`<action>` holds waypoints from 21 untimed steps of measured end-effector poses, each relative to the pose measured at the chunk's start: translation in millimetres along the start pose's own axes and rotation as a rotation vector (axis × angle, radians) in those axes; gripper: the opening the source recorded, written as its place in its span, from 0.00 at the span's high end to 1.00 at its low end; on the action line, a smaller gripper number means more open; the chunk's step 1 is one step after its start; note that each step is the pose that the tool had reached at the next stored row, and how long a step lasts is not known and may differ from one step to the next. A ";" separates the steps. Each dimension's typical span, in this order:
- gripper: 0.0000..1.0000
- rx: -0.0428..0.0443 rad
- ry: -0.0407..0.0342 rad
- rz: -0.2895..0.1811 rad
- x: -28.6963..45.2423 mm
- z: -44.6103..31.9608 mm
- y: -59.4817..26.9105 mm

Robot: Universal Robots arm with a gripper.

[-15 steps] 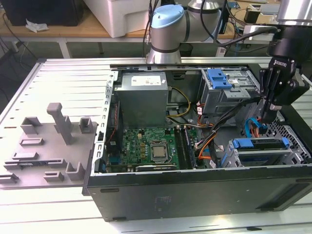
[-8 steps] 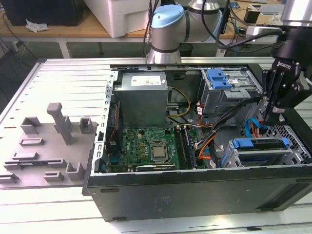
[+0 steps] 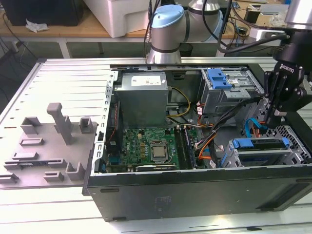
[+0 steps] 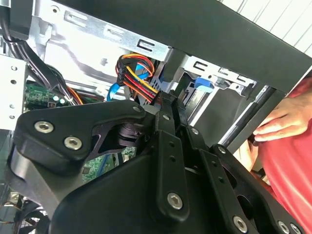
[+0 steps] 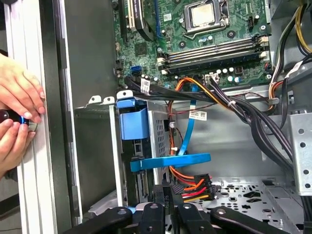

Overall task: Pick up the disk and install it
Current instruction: 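Insert the first disk wire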

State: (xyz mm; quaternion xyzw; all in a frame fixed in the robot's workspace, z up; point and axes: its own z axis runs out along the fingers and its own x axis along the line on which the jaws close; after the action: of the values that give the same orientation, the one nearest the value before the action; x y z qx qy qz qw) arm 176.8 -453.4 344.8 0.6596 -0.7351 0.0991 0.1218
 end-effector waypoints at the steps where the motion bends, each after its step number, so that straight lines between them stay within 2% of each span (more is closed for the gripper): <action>1: 0.83 0.0020 -0.0022 -0.002 0.7 -0.3 0.1; 3: 0.83 0.0094 -0.0066 -0.007 2.2 -0.5 0.9; 9: 0.83 0.0215 -0.0073 -0.023 4.3 0.2 4.4; 16: 0.83 0.0473 -0.0078 -0.071 10.0 2.1 10.6; 18: 0.83 0.0495 -0.0107 -0.072 13.3 3.2 12.4; 21: 0.83 0.0528 -0.0405 -0.071 19.0 5.1 13.6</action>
State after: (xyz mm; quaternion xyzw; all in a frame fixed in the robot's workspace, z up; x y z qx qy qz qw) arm 161.1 -471.4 346.0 0.6902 -0.7105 0.1007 0.0929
